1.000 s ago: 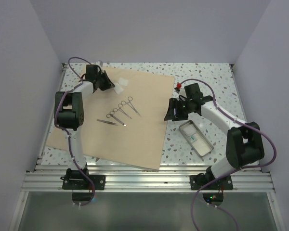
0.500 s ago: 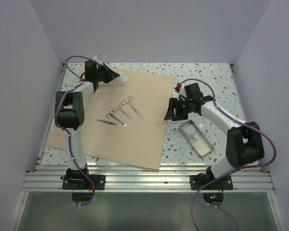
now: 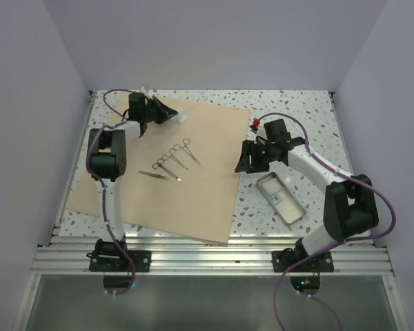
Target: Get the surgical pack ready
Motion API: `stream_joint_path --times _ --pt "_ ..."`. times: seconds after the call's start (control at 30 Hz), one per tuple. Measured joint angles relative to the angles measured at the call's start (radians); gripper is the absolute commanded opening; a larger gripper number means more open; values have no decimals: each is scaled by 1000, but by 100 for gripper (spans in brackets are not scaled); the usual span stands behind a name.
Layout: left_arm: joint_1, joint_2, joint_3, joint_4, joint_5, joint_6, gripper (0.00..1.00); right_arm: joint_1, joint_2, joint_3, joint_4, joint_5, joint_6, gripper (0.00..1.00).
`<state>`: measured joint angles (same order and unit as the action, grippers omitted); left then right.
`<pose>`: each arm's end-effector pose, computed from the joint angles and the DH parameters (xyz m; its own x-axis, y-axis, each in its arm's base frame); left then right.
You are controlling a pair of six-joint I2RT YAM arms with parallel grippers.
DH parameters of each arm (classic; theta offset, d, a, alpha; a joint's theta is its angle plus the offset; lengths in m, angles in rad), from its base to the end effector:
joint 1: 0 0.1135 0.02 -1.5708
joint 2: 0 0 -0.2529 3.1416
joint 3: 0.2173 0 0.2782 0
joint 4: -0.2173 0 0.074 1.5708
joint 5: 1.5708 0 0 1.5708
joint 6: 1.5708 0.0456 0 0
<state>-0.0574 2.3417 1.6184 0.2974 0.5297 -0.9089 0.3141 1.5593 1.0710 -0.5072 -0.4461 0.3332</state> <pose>0.5406 -0.0541 0.1132 -0.6549 -0.6442 -0.3950 -0.0126 0.5320 -0.8467 0.3247 0.1262 0.1953 -0.9183 0.0119 -0.3958 -0.2134 0.8271 0.5200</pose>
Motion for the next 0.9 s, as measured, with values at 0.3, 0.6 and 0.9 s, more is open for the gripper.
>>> stream_joint_path --times 0.3,0.6,0.9 --pt "2 0 1 1 -34 -6 0 0 6 0 0 0 0 57" --pt "19 0 1 1 -57 -15 0 0 8 0 0 0 0 57" --pt "22 41 1 -5 -58 -14 0 0 25 0 2 0 0 57"
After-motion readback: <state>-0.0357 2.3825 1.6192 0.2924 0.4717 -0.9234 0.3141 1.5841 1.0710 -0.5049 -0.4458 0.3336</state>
